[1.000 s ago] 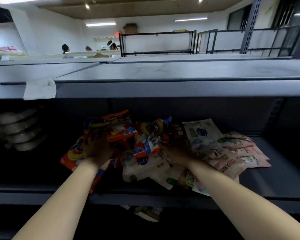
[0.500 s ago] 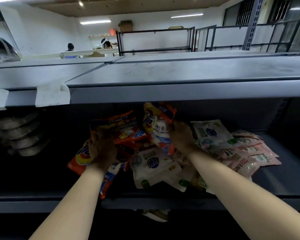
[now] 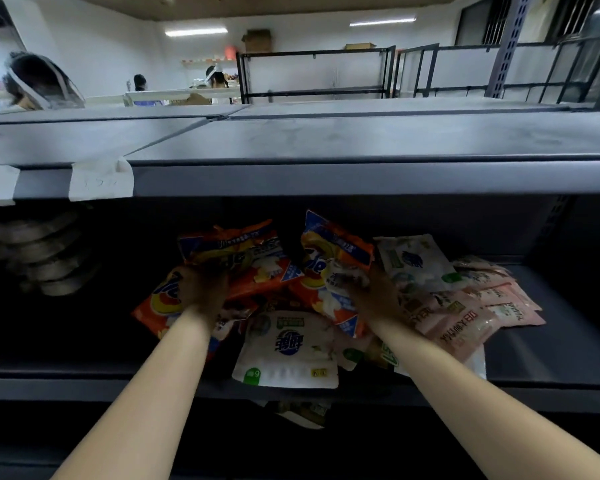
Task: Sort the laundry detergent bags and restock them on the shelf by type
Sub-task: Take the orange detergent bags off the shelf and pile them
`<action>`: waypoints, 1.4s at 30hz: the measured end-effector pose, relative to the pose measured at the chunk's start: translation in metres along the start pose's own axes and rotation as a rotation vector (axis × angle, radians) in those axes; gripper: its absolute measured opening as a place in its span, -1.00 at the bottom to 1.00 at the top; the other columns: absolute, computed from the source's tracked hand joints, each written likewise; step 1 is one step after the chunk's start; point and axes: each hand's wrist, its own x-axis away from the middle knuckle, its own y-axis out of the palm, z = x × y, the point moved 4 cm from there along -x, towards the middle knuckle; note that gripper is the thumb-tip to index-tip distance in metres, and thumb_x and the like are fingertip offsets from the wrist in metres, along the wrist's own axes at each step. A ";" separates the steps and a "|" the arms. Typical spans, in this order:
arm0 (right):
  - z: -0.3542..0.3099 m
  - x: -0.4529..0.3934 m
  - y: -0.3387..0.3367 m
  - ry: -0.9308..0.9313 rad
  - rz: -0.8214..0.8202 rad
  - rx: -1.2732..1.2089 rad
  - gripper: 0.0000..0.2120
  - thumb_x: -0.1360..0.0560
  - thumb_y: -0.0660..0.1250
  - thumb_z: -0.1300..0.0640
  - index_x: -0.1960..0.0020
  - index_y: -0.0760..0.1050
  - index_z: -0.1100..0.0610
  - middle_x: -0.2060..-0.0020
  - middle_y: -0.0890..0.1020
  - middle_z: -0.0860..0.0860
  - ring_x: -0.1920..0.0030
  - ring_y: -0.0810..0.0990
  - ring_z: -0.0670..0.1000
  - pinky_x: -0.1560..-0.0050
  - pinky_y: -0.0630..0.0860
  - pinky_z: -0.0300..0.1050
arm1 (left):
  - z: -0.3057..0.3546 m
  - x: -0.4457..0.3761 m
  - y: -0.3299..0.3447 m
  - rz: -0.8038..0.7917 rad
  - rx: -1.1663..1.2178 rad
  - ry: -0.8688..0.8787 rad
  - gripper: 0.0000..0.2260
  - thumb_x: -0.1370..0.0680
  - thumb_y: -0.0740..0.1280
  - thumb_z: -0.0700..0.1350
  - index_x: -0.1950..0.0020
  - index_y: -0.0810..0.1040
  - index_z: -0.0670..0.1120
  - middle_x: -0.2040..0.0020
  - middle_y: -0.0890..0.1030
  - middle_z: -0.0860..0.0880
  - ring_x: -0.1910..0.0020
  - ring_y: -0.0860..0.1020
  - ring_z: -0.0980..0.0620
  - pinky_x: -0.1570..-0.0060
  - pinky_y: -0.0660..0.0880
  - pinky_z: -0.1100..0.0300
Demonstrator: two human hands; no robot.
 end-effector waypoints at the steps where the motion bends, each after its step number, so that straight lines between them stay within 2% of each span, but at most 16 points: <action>1: 0.005 -0.001 0.003 0.019 -0.016 -0.015 -0.54 -0.45 0.45 0.07 -0.29 0.45 0.17 -0.15 0.59 0.08 -0.15 0.56 0.07 -0.15 0.50 -0.04 | -0.002 -0.007 -0.003 -0.012 0.093 -0.058 -0.18 -0.44 0.43 0.11 -0.48 0.11 -0.26 -0.38 0.35 -0.27 -0.33 0.36 -0.25 -0.30 0.34 -0.08; 3: 0.006 -0.002 0.004 0.046 -0.018 -0.057 -0.46 -0.41 0.49 0.12 -0.33 0.40 0.18 -0.16 0.58 0.08 -0.15 0.56 0.07 -0.10 0.49 -0.07 | -0.001 -0.013 -0.005 -0.057 0.294 -0.161 -0.07 -0.25 0.55 0.19 -0.43 0.24 -0.24 -0.28 0.46 -0.21 -0.23 0.47 -0.24 -0.21 0.44 -0.12; 5: 0.008 -0.006 0.002 0.084 -0.004 -0.111 -0.40 -0.38 0.51 0.19 -0.36 0.38 0.17 -0.15 0.58 0.08 -0.13 0.56 0.07 -0.10 0.51 -0.04 | 0.002 -0.012 -0.001 -0.125 0.413 -0.196 -0.34 -0.39 0.51 0.00 -0.39 0.35 -0.21 -0.21 0.52 -0.19 -0.16 0.52 -0.22 -0.13 0.48 -0.09; 7: 0.007 -0.011 -0.002 0.124 0.003 -0.106 -0.53 -0.41 0.48 0.18 -0.28 0.45 0.19 -0.10 0.60 0.10 -0.10 0.58 0.10 -0.12 0.52 0.00 | 0.005 -0.008 0.000 -0.129 0.380 -0.179 -0.57 -0.56 0.32 -0.15 -0.40 0.35 -0.22 -0.24 0.50 -0.20 -0.20 0.49 -0.23 -0.03 0.50 0.01; 9: 0.000 -0.014 -0.007 0.139 0.007 -0.051 -0.68 -0.51 0.37 0.09 -0.22 0.49 0.19 -0.05 0.61 0.09 -0.07 0.58 0.09 -0.13 0.51 -0.01 | 0.009 0.000 0.001 -0.146 0.310 -0.161 -0.64 -0.63 0.17 -0.17 -0.41 0.32 -0.25 -0.29 0.46 -0.18 -0.23 0.48 -0.23 0.22 0.51 0.13; 11: -0.009 -0.014 -0.009 0.148 0.016 -0.085 -0.78 -0.57 0.26 -0.01 -0.15 0.50 0.07 -0.05 0.63 0.13 -0.05 0.60 0.13 -0.12 0.54 0.08 | 0.012 0.006 0.001 -0.201 0.323 -0.124 -0.65 -0.63 0.16 -0.16 -0.40 0.33 -0.25 -0.28 0.48 -0.18 -0.11 0.55 -0.22 0.38 0.50 0.17; 13: -0.016 -0.011 -0.010 0.141 0.024 -0.140 -0.87 -0.59 0.22 -0.04 -0.07 0.48 -0.04 -0.01 0.65 0.12 -0.04 0.62 0.15 -0.08 0.56 0.16 | 0.020 0.016 -0.001 -0.140 0.339 -0.062 -0.66 -0.61 0.22 -0.15 -0.38 0.36 -0.21 -0.18 0.54 -0.16 0.05 0.59 -0.15 0.30 0.57 0.09; 16: -0.021 -0.003 -0.022 0.128 0.102 -0.217 -0.72 -0.59 0.20 -0.06 -0.22 0.49 0.03 -0.06 0.61 0.01 -0.07 0.60 0.06 -0.10 0.55 0.05 | 0.037 0.042 -0.014 0.178 0.123 0.086 -0.59 -0.63 0.18 -0.11 -0.46 0.27 -0.17 -0.25 0.51 -0.23 -0.14 0.53 -0.23 -0.06 0.51 -0.06; 20: -0.031 0.011 -0.059 0.061 0.230 -0.266 -0.78 -0.61 0.18 -0.03 -0.11 0.51 0.04 0.09 0.58 -0.04 0.15 0.56 -0.07 0.17 0.50 -0.26 | 0.049 0.088 -0.022 0.333 -0.067 0.129 -0.60 -0.64 0.12 -0.17 -0.47 0.21 -0.19 -0.25 0.48 -0.32 -0.17 0.49 -0.31 -0.09 0.43 -0.08; 22: -0.039 0.020 -0.081 0.010 0.262 -0.248 -0.85 -0.60 0.19 -0.02 0.04 0.47 0.01 0.17 0.56 -0.04 0.24 0.52 -0.08 0.17 0.52 -0.22 | 0.052 0.117 -0.023 0.399 -0.091 0.069 -0.65 -0.63 0.12 -0.23 -0.42 0.28 -0.22 -0.23 0.49 -0.32 -0.18 0.48 -0.31 -0.13 0.40 -0.10; 25: -0.050 0.034 -0.116 -0.037 0.280 -0.219 -0.86 -0.58 0.26 0.02 0.06 0.50 0.08 0.23 0.55 -0.03 0.28 0.51 -0.06 0.13 0.50 -0.06 | 0.060 0.165 -0.018 0.486 -0.106 0.227 -0.78 -0.62 0.13 -0.21 -0.23 0.38 -0.25 0.05 0.57 -0.28 0.02 0.54 -0.30 0.09 0.37 -0.08; 28: -0.047 0.051 -0.148 -0.072 0.285 -0.245 -0.78 -0.55 0.30 0.03 0.14 0.53 0.18 0.29 0.56 -0.01 0.31 0.51 -0.05 0.24 0.45 -0.09 | 0.065 0.208 -0.009 0.563 -0.088 0.420 -0.80 -0.65 0.11 -0.08 0.09 0.31 -0.18 0.40 0.40 -0.06 0.41 0.40 -0.14 0.38 0.19 0.09; 30: -0.043 0.064 -0.170 -0.093 0.307 -0.202 -0.64 -0.54 0.30 0.08 0.39 0.39 0.17 0.47 0.44 0.00 0.46 0.35 -0.05 0.40 0.28 -0.12 | 0.068 0.233 -0.004 0.578 -0.087 0.474 -0.75 -0.65 0.11 -0.02 0.12 0.29 -0.16 0.41 0.38 0.00 0.44 0.34 -0.06 0.41 0.18 0.12; 33: -0.047 0.086 -0.199 -0.138 0.339 -0.077 -0.62 -0.55 0.26 0.15 0.43 0.29 0.12 0.53 0.35 -0.04 0.49 0.22 -0.07 0.44 0.17 -0.11 | 0.072 0.266 0.005 0.544 -0.085 0.506 -0.73 -0.63 0.13 0.03 0.11 0.30 -0.17 0.28 0.45 -0.02 0.36 0.41 -0.02 0.35 0.27 0.15; 36: -0.044 0.108 -0.221 -0.177 0.375 -0.047 -0.63 -0.58 0.24 0.03 0.40 0.34 0.02 0.51 0.41 -0.05 0.48 0.27 -0.09 0.43 0.24 -0.17 | 0.075 0.296 0.012 0.478 -0.092 0.501 -0.72 -0.60 0.12 0.08 0.09 0.27 -0.13 0.22 0.45 0.02 0.32 0.44 0.06 0.42 0.26 0.25; 42: -0.024 0.151 -0.266 -0.175 0.566 -0.070 -0.69 -0.57 0.25 -0.04 0.33 0.45 0.01 0.43 0.53 -0.05 0.33 0.52 0.03 0.23 0.43 -0.04 | 0.080 0.341 0.017 0.369 -0.036 0.573 -0.69 -0.56 0.10 0.14 0.09 0.28 -0.11 0.21 0.54 0.01 0.32 0.56 0.07 0.39 0.35 0.33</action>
